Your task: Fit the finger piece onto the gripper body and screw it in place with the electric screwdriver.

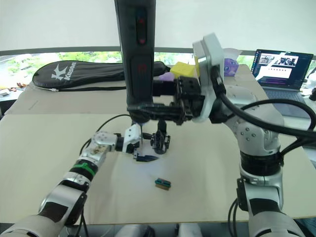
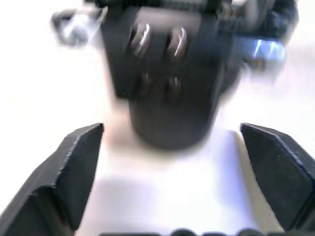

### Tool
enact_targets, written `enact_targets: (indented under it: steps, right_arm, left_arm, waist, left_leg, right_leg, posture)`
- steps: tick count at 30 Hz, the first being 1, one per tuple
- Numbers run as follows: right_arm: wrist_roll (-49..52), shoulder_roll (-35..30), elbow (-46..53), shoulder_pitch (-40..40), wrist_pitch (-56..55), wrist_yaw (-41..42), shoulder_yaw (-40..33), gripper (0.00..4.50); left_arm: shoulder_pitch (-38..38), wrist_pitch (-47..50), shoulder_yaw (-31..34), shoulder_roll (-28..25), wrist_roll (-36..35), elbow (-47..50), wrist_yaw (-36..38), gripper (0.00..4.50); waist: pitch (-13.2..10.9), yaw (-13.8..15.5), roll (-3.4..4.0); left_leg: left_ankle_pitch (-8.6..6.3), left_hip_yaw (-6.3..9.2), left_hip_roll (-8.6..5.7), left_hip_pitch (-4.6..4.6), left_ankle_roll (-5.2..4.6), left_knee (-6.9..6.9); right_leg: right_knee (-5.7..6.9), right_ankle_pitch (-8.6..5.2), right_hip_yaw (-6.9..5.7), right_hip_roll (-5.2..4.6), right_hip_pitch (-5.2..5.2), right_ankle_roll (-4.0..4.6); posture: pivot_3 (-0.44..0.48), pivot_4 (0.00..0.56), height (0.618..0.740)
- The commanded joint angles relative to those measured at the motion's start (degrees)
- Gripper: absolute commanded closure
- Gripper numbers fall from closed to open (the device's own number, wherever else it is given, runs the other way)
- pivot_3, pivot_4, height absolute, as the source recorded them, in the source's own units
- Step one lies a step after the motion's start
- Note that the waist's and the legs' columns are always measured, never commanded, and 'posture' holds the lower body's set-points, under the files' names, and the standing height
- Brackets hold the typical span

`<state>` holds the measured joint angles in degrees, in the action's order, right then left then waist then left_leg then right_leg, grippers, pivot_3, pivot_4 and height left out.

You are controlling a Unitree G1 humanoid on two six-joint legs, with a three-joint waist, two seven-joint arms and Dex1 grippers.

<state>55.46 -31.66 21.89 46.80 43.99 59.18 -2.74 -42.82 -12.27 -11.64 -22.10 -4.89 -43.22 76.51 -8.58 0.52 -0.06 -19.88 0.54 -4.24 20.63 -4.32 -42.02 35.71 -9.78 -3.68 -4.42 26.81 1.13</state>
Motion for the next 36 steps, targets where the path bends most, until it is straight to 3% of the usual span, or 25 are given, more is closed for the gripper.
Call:
enact_targets:
  steps: [1,6,11,16,36]
  right_arm:
    - [3.3,-1.7,4.7,-2.2,-0.2,1.4,-1.9,2.54]
    - [4.0,-3.7,9.5,-9.1,-1.0,1.5,-2.1,2.54]
    - [-1.4,-4.5,13.9,-17.8,-5.3,0.3,-1.6,2.54]
    - [-6.2,-4.6,18.5,-30.5,-10.7,-1.5,-3.2,2.54]
    - [-15.1,-3.2,18.8,-35.2,-20.2,-3.5,2.1,2.54]
  left_arm:
    - [2.7,3.0,0.7,-4.4,-3.5,9.9,6.5,0.0]
    - [10.8,12.2,-0.9,-11.1,-9.2,30.4,13.5,0.0]
    - [17.0,16.0,-3.7,-10.9,-10.7,42.2,12.0,0.0]
    - [19.2,11.7,-5.9,-7.2,-7.3,39.4,6.9,0.0]
    - [19.7,3.5,-9.9,-2.8,-3.2,33.7,1.7,0.0]
  waist:
    - [0.0,0.0,0.0]
    - [0.0,0.1,0.01]
    - [0.0,0.6,0.01]
    - [0.0,1.0,-0.01]
    - [0.0,0.5,-0.02]
  left_leg:
    - [0.0,0.0,0.0,0.0,0.0,-0.01]
    - [0.0,0.04,0.01,0.01,0.0,0.0]
    - [-0.01,0.11,0.01,-0.05,-0.02,-0.02]
    - [-0.04,0.15,0.01,-0.37,-0.05,0.12]
    - [-0.03,0.09,0.04,-0.44,-0.04,0.14]
  right_leg:
    - [0.0,0.0,0.02,-0.01,0.0,0.0]
    - [-0.03,0.0,0.04,-0.02,0.0,0.0]
    - [-0.61,0.0,0.03,-0.02,-0.23,0.0]
    - [-0.72,-0.01,0.01,0.0,-0.54,-0.02]
    - [-0.7,-0.01,0.05,0.06,-0.54,-0.02]
  posture:
    - [0.0,0.15,0.74]
    - [0.0,0.15,0.74]
    - [0.0,0.15,0.74]
    - [0.0,0.15,0.74]
    - [0.0,0.15,0.74]
